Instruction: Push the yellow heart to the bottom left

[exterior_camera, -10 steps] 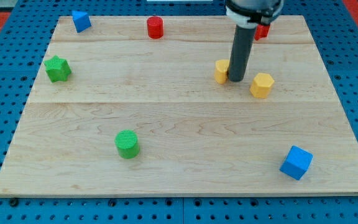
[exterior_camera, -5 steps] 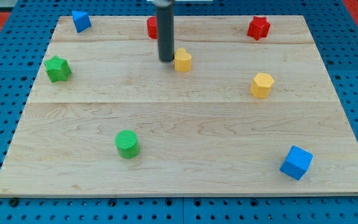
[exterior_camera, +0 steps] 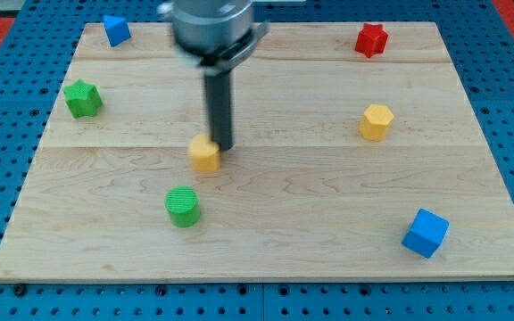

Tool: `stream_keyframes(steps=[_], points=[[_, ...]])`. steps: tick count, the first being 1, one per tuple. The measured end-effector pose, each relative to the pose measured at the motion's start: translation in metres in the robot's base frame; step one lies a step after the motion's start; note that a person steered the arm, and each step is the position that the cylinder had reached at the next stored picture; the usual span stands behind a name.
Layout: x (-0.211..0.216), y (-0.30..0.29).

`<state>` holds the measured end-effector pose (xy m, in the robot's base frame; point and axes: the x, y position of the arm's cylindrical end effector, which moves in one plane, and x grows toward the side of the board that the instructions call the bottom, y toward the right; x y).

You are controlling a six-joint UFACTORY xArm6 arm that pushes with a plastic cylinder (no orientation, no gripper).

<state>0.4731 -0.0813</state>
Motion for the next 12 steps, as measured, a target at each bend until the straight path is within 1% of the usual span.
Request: stream_keyframes(steps=[1,2,3,4,5,6,7,8,9,10,11,12], points=[[0.014,-0.055],[0.027,-0.085],[0.013,-0.055],[0.02,-0.042],[0.05,-0.022],[0.072,-0.08],[0.038,-0.074],[-0.01,-0.04],[0.024,-0.094],[0.071,-0.134],[0.056,-0.128],[0.008,-0.12]])
